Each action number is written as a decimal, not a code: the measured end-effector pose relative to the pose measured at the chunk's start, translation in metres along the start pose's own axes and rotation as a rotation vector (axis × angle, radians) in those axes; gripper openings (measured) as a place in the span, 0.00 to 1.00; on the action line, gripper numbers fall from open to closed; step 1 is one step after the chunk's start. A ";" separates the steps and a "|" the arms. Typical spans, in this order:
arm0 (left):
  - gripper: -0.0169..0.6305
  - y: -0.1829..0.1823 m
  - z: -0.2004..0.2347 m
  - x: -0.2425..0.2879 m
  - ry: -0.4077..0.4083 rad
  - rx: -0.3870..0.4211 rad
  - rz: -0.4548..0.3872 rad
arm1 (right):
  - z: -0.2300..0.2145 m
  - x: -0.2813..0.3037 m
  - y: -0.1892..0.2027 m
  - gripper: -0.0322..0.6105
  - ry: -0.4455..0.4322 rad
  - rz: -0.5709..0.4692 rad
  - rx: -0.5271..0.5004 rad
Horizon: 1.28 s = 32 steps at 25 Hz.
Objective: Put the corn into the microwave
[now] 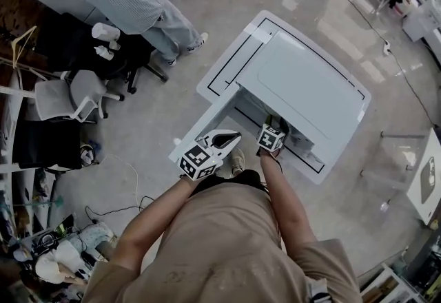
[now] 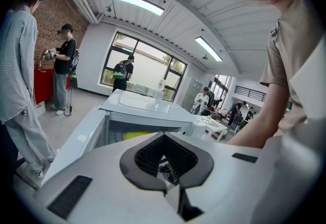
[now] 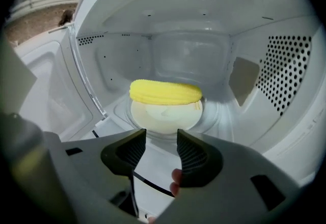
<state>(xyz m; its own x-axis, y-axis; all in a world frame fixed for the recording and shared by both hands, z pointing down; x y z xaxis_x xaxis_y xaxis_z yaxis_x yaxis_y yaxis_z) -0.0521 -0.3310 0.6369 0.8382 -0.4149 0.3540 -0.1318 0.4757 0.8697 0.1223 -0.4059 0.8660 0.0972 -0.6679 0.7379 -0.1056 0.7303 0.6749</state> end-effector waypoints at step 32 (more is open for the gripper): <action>0.03 -0.012 -0.008 -0.159 0.182 0.031 -0.107 | 0.065 -0.473 -0.034 0.23 -0.320 -0.728 0.135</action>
<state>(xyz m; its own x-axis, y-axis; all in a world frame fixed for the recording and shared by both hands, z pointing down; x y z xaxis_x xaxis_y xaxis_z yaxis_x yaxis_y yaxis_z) -0.1793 -0.2642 0.5672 0.9296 -0.3134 0.1938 -0.0512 0.4112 0.9101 0.0158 -0.1239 0.4944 -0.0981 -0.9932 0.0631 -0.2458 0.0856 0.9655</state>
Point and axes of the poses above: the fingertips, and each gripper's own axes: x forward along the fingers, z to its left, y out of its underside, the point moved 3 cm from there along -x, backward along the fingers
